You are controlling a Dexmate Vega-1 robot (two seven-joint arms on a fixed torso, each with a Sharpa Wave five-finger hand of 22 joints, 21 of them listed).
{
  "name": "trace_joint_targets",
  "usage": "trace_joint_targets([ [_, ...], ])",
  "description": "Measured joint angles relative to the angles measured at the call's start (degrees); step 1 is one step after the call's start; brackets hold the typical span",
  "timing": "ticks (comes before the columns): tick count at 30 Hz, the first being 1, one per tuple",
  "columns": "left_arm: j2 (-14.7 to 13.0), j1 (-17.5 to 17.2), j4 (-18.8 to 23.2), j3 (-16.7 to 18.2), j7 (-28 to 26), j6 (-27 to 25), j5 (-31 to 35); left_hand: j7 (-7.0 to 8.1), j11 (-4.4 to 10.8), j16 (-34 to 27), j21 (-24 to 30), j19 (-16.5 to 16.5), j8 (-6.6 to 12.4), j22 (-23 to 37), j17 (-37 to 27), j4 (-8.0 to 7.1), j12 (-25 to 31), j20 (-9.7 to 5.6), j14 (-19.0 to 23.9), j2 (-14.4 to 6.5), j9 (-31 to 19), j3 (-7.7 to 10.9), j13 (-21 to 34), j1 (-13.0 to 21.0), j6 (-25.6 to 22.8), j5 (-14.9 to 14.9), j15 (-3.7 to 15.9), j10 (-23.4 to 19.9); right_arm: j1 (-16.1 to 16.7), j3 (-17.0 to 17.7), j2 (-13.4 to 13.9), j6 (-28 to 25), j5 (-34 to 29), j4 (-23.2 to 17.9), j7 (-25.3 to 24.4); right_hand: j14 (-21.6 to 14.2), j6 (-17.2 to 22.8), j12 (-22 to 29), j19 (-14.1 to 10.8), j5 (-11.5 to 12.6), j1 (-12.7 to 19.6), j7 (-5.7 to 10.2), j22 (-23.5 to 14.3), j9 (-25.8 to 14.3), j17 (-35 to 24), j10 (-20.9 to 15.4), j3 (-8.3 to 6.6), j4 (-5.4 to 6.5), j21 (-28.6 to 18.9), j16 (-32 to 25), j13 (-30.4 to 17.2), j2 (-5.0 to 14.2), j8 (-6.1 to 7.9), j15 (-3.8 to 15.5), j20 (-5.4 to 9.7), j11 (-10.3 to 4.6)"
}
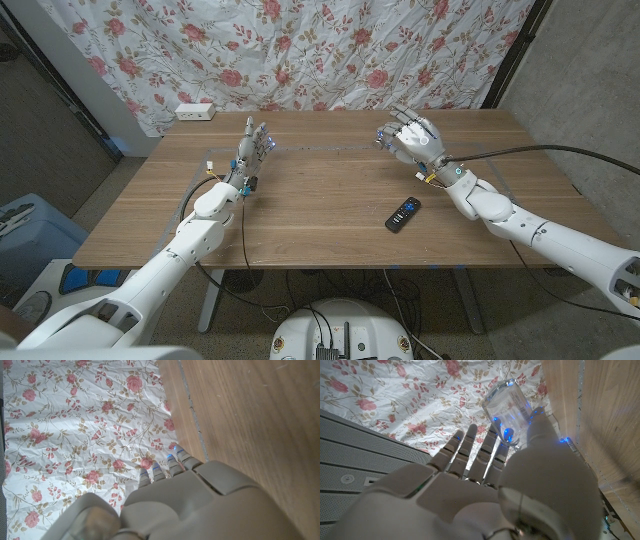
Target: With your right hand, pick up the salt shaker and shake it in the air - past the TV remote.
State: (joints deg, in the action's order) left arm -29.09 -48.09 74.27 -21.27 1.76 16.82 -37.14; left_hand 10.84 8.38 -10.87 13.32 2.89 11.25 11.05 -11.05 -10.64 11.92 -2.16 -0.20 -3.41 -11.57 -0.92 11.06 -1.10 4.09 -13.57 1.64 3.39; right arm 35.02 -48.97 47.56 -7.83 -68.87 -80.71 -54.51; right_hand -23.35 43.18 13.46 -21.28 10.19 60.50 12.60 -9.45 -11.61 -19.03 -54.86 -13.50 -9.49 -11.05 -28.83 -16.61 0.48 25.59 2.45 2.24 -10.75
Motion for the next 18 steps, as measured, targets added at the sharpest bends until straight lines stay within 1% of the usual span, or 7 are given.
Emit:
trace_joint_targets([
  [15, 0.0, 0.0, 0.0, 0.0, 0.0, 0.0, 0.0, 0.00, 0.00, 0.0, 0.0, 0.0, 0.00, 0.0, 0.0, 0.00, 0.0, 0.00, 0.0, 0.0, 0.0, 0.00, 0.0, 0.0, 0.0, 0.0, 0.00, 0.0, -4.6, -3.5, -0.8, -1.2, -3.8, 4.7, -4.1, 0.0, 0.0, -0.3, 0.0, 0.2, 0.0, 0.00, 0.0, 0.0, -0.3, 0.0, 0.00, 0.00, 0.0, -0.2, -0.1, 0.00, -0.20, 0.00, 0.00, 0.00],
  [17, 0.0, 0.0, 0.0, 0.0, 0.0, 0.0, 0.0, 0.00, 0.00, 0.0, 0.0, 0.0, 0.00, 0.0, 0.0, 0.00, 0.0, 0.00, 0.0, 0.0, 0.0, 0.00, 0.0, 0.0, 0.0, 0.0, 0.00, 0.0, -4.8, -3.6, -0.8, -1.2, -4.0, 4.9, -4.4, 0.0, 0.0, -0.3, 0.0, 0.2, 0.0, -0.01, 0.0, 0.0, -0.3, 0.0, 0.00, 0.00, 0.0, -0.4, -0.1, 0.00, -0.20, 0.00, 0.00, 0.00],
  [18, 0.0, 0.0, 0.0, 0.0, 0.0, 0.0, 0.0, 0.00, 0.00, 0.0, 0.0, 0.0, 0.00, 0.0, 0.0, 0.00, 0.0, 0.00, 0.0, 0.0, 0.0, 0.00, 0.0, 0.0, 0.0, 0.0, 0.00, 0.0, -5.5, -4.1, -0.9, -1.2, -4.2, 5.6, -4.7, 0.0, 0.0, -0.2, 0.0, 0.2, 0.0, -0.01, 0.0, 0.0, -0.3, 0.0, 0.00, 0.00, 0.0, -0.4, -0.1, 0.00, -0.20, 0.00, 0.00, 0.00],
])
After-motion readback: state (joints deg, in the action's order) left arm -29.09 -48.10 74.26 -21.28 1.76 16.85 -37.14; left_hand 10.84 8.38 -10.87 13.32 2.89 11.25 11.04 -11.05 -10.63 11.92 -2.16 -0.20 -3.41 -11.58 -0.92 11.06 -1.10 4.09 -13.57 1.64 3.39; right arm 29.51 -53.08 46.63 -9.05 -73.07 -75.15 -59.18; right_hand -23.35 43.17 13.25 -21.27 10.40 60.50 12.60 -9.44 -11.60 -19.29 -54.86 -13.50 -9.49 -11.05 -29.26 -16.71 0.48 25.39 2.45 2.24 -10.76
